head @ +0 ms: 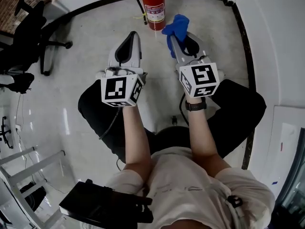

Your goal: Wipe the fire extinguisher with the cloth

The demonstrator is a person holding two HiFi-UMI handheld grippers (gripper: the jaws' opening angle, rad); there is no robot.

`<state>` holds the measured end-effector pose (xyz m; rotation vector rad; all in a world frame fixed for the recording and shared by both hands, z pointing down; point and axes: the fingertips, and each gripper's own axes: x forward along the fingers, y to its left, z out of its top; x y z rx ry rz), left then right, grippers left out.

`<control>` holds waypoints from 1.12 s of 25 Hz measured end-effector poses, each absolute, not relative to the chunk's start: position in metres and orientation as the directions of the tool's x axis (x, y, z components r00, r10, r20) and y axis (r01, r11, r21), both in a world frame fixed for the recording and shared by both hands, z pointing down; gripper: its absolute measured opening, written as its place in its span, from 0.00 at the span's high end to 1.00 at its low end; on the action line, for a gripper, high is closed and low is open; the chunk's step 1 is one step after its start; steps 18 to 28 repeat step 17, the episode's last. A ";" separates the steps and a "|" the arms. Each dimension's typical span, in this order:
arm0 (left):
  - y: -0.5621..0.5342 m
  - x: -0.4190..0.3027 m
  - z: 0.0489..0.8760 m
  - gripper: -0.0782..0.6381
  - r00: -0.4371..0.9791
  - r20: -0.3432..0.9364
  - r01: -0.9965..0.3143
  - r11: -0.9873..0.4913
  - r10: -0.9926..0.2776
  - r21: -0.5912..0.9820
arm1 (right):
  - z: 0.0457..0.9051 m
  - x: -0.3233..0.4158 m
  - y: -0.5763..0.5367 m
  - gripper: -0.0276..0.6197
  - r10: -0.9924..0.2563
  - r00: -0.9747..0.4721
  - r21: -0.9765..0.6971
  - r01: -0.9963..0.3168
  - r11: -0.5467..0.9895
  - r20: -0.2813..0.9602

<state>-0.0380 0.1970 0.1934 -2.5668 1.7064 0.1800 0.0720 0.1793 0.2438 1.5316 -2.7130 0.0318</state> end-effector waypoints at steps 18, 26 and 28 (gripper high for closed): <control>0.210 -0.026 0.200 0.89 0.397 -0.113 -0.916 -0.401 -0.911 0.016 | 0.247 0.071 0.196 0.84 -0.864 -0.502 0.029 -0.864 0.503 0.035; 0.210 -0.026 0.200 0.89 0.397 -0.113 -0.916 -0.401 -0.911 0.016 | 0.247 0.071 0.196 0.84 -0.864 -0.502 0.029 -0.864 0.503 0.035; 0.210 -0.026 0.200 0.89 0.397 -0.113 -0.916 -0.401 -0.911 0.016 | 0.247 0.071 0.196 0.84 -0.864 -0.502 0.029 -0.864 0.503 0.035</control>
